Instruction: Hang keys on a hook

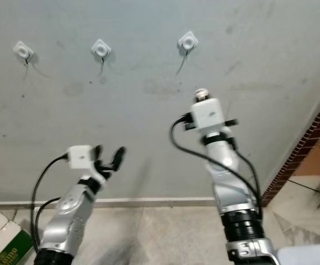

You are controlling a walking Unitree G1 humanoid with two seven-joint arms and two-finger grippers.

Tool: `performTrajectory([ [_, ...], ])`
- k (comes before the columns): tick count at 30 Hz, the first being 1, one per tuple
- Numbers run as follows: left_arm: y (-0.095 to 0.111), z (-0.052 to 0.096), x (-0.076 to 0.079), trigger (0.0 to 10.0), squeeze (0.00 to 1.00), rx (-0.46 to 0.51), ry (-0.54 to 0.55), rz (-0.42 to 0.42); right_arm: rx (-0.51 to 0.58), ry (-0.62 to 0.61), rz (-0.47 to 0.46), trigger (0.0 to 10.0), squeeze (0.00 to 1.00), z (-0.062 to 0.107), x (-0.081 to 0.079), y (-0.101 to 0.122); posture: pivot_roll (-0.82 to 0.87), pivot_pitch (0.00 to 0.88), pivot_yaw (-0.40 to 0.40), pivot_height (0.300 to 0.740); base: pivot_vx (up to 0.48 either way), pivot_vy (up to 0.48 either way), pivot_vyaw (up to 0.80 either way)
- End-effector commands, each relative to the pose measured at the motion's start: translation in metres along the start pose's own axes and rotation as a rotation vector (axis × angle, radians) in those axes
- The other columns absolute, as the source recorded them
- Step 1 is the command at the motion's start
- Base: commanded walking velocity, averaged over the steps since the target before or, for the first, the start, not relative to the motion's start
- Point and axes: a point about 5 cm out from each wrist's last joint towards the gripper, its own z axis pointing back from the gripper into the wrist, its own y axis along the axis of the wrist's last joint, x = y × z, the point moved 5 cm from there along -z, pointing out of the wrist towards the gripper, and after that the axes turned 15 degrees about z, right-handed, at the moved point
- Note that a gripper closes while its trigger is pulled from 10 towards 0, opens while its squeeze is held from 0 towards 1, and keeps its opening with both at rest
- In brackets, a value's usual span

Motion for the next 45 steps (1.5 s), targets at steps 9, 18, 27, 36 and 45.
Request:
performTrajectory([
  [9, 0.003, 0.005, -0.016, 10.0, 0.0, 0.012, 0.064, -0.016, 0.04, 0.02, -0.007, 10.0, 0.0, -0.003, -0.009, 0.015, -0.09, 0.0, 0.067, 0.74, 0.265, 0.0, 0.0],
  [18, 0.006, 0.004, -0.015, 10.0, 0.0, 0.019, 0.062, -0.03, 0.049, 0.022, 0.002, 10.0, 0.0, -0.003, -0.007, 0.017, -0.1, 0.0, 0.064, 0.74, 0.0, 0.0, 0.0],
  [27, 0.018, 0.013, -0.011, 10.0, 0.0, 0.049, 0.039, -0.038, 0.095, 0.091, -0.002, 10.0, 0.0, 0.013, -0.006, 0.025, -0.09, 0.0, 0.061, 0.74, 0.0, 0.0, 0.0],
  [36, 0.003, 0.045, -0.026, 10.0, 0.0, -0.021, 0.049, -0.079, -0.048, 0.166, -0.032, 10.0, 0.0, 0.066, -0.008, -0.025, -0.09, 0.0, 0.068, 0.74, 0.0, 0.0, 0.0],
  [45, 0.001, 0.058, -0.028, 10.0, 0.0, -0.052, 0.045, -0.098, -0.098, 0.162, -0.014, 10.0, 0.0, 0.087, 0.005, -0.036, -0.09, 0.0, 0.078, 0.74, 0.0, 0.0, 0.0],
])
